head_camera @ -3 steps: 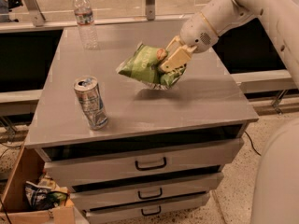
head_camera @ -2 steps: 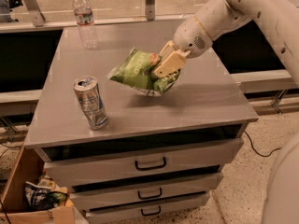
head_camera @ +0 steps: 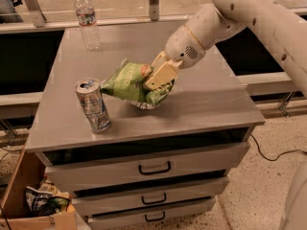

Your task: Move green jalapeno chip bag near redbull can

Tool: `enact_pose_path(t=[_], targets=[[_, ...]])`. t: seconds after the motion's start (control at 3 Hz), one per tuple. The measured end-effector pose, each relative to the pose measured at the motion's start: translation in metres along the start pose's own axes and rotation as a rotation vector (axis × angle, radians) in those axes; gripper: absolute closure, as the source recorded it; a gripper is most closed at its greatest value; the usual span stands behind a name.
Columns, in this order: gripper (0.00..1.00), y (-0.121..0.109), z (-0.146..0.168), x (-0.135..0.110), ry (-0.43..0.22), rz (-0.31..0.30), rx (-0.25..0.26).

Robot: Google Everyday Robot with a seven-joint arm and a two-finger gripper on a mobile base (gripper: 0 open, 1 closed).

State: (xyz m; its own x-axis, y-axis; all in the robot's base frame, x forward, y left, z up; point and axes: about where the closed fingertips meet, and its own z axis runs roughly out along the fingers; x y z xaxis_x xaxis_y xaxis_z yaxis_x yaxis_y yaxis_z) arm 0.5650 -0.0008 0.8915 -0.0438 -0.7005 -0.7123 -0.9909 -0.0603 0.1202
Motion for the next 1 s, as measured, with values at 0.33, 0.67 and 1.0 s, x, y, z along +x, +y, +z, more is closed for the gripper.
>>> enact_pose_path(t=[0.33,0.67,1.0], targets=[[1.0,0.0003,0.0125,-0.0002,0.009,0.02,0.002],[1.0,-0.0036,0.0168,0.001,0.013,0.036,0.019],[0.82,-0.0078,0.0206,0.002,0.017,0.056,0.024]])
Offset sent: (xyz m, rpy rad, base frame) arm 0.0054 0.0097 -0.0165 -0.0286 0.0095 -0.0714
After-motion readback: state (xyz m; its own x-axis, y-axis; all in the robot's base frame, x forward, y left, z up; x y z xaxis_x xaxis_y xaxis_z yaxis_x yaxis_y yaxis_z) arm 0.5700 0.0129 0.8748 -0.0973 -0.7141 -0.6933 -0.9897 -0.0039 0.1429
